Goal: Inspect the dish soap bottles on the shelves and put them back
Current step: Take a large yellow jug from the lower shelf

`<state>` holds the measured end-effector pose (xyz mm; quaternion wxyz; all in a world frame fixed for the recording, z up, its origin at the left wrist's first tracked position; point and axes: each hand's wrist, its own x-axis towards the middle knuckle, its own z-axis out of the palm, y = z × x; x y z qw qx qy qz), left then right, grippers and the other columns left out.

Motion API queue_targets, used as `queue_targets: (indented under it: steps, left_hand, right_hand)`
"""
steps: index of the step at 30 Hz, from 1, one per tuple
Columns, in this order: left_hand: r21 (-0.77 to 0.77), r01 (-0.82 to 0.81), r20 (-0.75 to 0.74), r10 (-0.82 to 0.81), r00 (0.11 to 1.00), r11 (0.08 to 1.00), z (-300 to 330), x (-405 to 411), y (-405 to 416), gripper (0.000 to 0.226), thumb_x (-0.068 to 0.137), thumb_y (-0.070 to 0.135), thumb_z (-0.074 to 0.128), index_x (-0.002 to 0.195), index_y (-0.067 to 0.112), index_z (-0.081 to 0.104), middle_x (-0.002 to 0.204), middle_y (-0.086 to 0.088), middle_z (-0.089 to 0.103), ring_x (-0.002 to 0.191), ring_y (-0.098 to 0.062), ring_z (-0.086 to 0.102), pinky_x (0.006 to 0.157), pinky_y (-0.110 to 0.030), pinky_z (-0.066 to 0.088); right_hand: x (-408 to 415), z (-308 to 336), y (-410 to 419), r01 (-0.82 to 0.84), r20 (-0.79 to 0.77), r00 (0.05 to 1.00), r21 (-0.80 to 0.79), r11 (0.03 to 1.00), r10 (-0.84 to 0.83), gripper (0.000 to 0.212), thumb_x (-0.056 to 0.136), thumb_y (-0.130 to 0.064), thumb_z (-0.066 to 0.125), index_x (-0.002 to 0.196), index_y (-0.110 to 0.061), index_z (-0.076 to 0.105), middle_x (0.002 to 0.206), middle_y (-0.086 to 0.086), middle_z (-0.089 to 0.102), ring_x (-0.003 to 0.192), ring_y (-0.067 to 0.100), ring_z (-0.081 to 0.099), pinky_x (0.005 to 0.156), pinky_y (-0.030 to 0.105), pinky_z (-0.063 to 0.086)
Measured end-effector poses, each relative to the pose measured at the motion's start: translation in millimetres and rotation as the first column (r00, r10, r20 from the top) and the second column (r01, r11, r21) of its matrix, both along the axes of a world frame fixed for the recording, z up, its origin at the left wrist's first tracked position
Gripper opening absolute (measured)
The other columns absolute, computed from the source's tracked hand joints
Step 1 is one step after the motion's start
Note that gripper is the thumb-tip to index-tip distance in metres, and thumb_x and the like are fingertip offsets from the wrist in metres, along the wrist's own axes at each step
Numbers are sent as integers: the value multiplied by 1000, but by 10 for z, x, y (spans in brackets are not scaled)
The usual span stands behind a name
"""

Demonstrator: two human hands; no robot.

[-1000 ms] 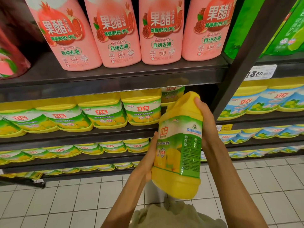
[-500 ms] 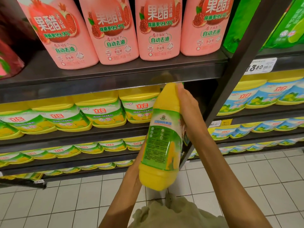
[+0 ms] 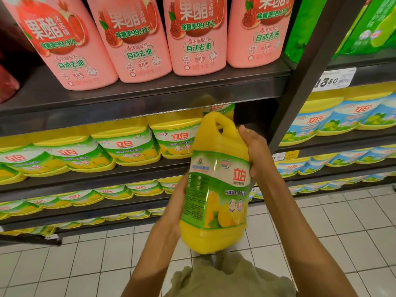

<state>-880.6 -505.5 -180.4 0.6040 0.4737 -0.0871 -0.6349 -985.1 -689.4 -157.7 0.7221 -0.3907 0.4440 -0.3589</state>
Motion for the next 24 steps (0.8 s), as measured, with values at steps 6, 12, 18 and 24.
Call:
queue_targets:
  steps: [6,12,18,24]
  left_hand:
    - [57,149,219,-158,963,987,128,60,-231,106,47,68,79,134,14,52,125,-16,63,116,-34,60,104,-55,42]
    - [-40,71,56,-69,996,997,72,99,-225,65,64,58,76,117,21,68,123,-15,65,114,-35,62,98,-54,47]
    - [-174,30,-280,-79,957,984,23,-51,-261,69,83,66,47,132,19,58,136,-14,56,123,-35,55,98,-53,47]
    - [-39,97,-131,-102,986,994,72,135,-274,60,83,62,47,126,23,61,126,-14,64,114,-31,62,87,-46,56]
  right_hand:
    - [20,-7,-27,41,-163,985,-45,998,-48,16,98,-34,55,85,-24,55,82,6,63,70,19,64,56,29,55]
    - [-42,12,-119,-116,-105,988,-39,993,111,19,98,-37,54,102,-20,63,83,1,73,71,15,71,50,24,55]
    - [-170,-142,74,-417,192,903,177,892,384,51,86,-52,59,126,-20,62,119,14,70,106,30,69,77,42,59]
    - [-144,-119,-6,-347,98,938,185,920,334,46,89,-50,58,121,-18,65,117,16,70,106,33,68,88,48,56]
